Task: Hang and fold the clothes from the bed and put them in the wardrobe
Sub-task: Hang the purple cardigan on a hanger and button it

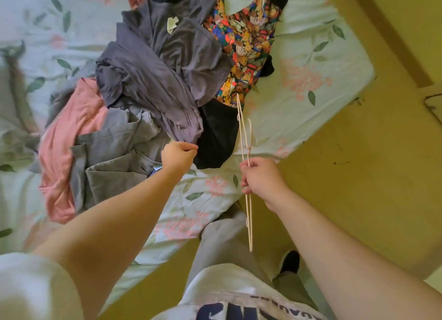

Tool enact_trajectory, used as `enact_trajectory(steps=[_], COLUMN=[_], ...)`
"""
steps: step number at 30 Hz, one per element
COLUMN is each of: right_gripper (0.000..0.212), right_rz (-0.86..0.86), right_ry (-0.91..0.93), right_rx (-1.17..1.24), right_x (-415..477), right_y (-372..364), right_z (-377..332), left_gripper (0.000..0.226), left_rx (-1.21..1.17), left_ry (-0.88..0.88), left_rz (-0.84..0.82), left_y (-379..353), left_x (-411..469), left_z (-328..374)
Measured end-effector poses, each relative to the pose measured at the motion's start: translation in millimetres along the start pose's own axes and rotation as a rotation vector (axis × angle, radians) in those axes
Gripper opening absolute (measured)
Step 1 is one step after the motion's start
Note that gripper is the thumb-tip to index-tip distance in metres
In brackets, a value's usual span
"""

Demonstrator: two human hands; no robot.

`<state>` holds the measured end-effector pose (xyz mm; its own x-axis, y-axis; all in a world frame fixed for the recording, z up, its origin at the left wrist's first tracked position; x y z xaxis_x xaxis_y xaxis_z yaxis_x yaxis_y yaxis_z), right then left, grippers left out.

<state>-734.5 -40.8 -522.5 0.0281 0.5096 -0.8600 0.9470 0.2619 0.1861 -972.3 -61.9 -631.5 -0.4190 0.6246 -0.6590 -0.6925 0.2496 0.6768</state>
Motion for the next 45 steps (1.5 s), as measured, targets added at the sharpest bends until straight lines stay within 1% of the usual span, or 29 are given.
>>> enact_trajectory(steps=[3,6,9,12,15,18,21,24,25,27,28,31,33,34,36,38,40,41,43,45], right_gripper=[0.013,0.007,0.010,0.011,0.015,0.022,0.033,0.045,0.052,0.069,0.071,0.048,0.044,0.043,0.039,0.041,0.042,0.041,0.038,0.038], right_rz=[-0.012,-0.023,-0.041,-0.075,-0.107,-0.148,-0.168,-0.171,-0.165,-0.092,-0.041,0.130,0.278,0.325,0.351,0.367,0.402,0.422,0.463,0.512], right_ry=[0.055,0.133,0.202,0.237,0.308,0.404,0.507,0.628,0.678,0.755,0.782,0.829,0.817,0.812,0.830,0.828,0.818,0.824,0.830,0.823], right_rx=[-0.025,-0.056,-0.095,-0.107,-0.105,-0.076,-0.051,-0.063,-0.070,-0.062,-0.042,-0.003,-0.033,-0.053,-0.050,0.029,0.068,0.065,0.050,0.028], right_x=[-20.1,-41.0,-64.9,-94.0,-128.9,-166.5,-199.7,-230.7,-239.7,-257.5,-264.4,-282.5,-287.4,-288.7,-295.0,-302.9,-311.4,-315.5,-323.7,-329.6], right_y=[5.2,14.5,24.6,36.3,51.5,69.0,86.9,103.9,109.0,121.3,127.9,149.3,170.8,182.3,205.6,230.2,252.1,261.4,275.9,285.4], right_z=[-13.4,-27.4,-41.0,-51.2,-61.5,-74.2,-88.2,-100.3,-104.1,-110.8,-114.5,-127.3,-135.2,-139.5,-147.7,-154.0,-159.3,-162.7,-166.5,-167.7], left_gripper=[0.026,0.031,0.030,0.030,0.034,0.036,0.031,0.031,0.030,0.030,0.030,0.030,0.030,0.030,0.031,0.033,0.048,0.054,0.058,0.049], left_rx=[-0.041,-0.224,-0.391,-0.497,-0.659,-0.811,-0.887,-0.908,-0.908,-0.893,-0.881,-0.825,-0.785,-0.774,-0.746,-0.717,-0.637,-0.542,-0.245,-0.006], left_ry=[-0.149,-0.172,-0.200,-0.272,-0.344,-0.499,-0.677,-0.834,-0.883,-0.968,-1.004,-1.096,-1.129,-1.133,-1.109,-1.059,-1.021,-1.019,-1.029,-1.016], left_rz=[0.115,0.137,0.189,0.255,0.217,0.153,0.076,0.039,0.038,0.053,0.062,0.097,0.135,0.157,0.213,0.223,0.247,0.311,0.533,0.749], left_y=[32.8,65.2,101.5,138.1,173.8,214.5,242.5,251.2,250.6,247.5,245.6,241.7,240.7,241.1,243.8,245.2,243.2,242.1,238.4,233.2], left_x=[-26.1,-46.4,-72.0,-110.7,-157.2,-214.9,-279.6,-338.4,-355.1,-383.6,-395.5,-420.6,-429.7,-431.7,-432.4,-428.8,-423.5,-421.7,-418.3,-410.2], left_z=[24.6,44.1,65.5,96.3,132.7,172.0,210.3,246.4,258.1,280.2,290.8,319.2,334.3,340.4,350.4,359.4,367.9,371.8,378.7,381.9])
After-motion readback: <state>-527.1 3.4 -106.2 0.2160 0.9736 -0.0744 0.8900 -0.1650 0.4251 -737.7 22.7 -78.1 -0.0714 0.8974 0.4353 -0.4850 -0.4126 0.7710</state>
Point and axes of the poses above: each hand's wrist, its own x-axis towards the middle knuckle, its own y-axis out of the back of the hand, z = x × y, the point moved 5 cm from there along x, towards the middle knuckle, and after that the axes turned 15 degrees about x, right-handed, at the moved point
